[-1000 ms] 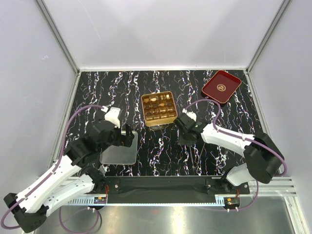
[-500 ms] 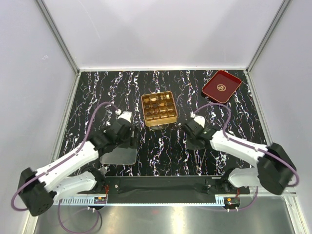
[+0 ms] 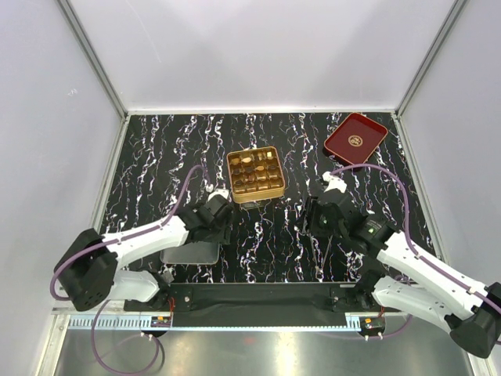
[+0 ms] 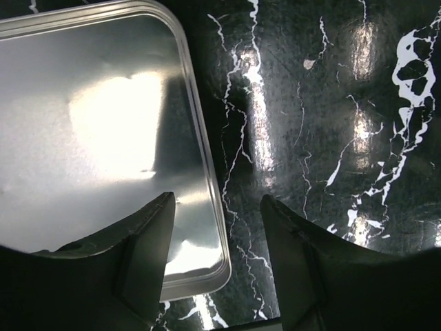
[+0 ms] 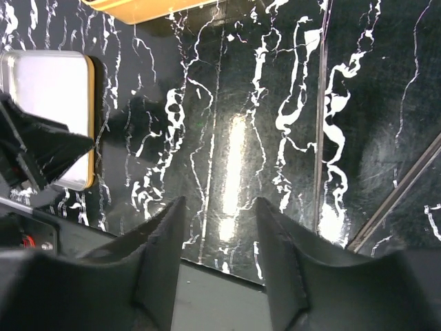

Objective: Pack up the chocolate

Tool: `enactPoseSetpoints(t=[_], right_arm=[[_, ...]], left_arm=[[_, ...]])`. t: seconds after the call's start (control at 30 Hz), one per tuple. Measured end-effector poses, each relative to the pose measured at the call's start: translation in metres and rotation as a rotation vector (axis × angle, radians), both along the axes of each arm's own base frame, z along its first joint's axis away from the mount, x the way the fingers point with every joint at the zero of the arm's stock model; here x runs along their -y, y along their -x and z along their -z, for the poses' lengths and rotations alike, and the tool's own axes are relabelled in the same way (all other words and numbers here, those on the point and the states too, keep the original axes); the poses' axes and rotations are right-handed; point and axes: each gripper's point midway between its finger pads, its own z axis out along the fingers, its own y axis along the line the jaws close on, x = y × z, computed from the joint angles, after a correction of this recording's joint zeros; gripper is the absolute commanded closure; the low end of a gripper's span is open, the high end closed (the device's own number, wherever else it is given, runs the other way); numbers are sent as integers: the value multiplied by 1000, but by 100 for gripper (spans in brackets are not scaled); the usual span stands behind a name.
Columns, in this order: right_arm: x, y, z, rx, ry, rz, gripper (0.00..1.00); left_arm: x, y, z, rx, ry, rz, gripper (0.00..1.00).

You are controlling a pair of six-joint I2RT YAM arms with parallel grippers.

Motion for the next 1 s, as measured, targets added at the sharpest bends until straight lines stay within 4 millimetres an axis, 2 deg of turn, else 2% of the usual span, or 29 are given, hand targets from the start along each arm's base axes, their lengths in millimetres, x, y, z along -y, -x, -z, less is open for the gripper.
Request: enactPoseSetpoints(t=[0.13,0.2,0.3,0.33,0.37,0.43,0.47,0.5,0.6,0.7,0.8,0.87,1.0], right_arm=[[0,1,1,-1,3,-9,31],[1,2,1,1,1,-9,28],[4,5,-2,11,-10,-9,22],[5,6,-4,19,-16,-8,20],[6,7,-7,28,-25,-8,18],[7,8,-13,45,-42,-9,17],[7,8,-15,53,-50,-9,17],[7,9,-17,59,-55,-9,16],[5,9,-20,64,-70,-18,14],[-2,10,-22,65,-86,-55,14],[-11,7,-26,85,-83,-112,14],[-20,2,-36,132,-95,-160,13],[-43,-4,-71,280,-144,-304,12]], left_arm=[[2,1,18,-39,-32,-8,51],[1,1,24,-52,-53,-15,53],[8,-5,24,-37,-31,-20,63],[9,-6,24,-33,-26,-22,74],[11,-8,24,-29,-22,-24,80],[13,-10,24,-23,-21,-16,88],[14,-10,24,-22,-18,-11,97],[16,-10,24,-21,-13,-6,100],[21,-6,22,-20,-13,20,100],[25,6,18,-45,-28,63,100],[30,26,-2,-58,-39,129,100],[41,38,-31,-32,-1,181,100],[60,54,-98,48,164,257,100]])
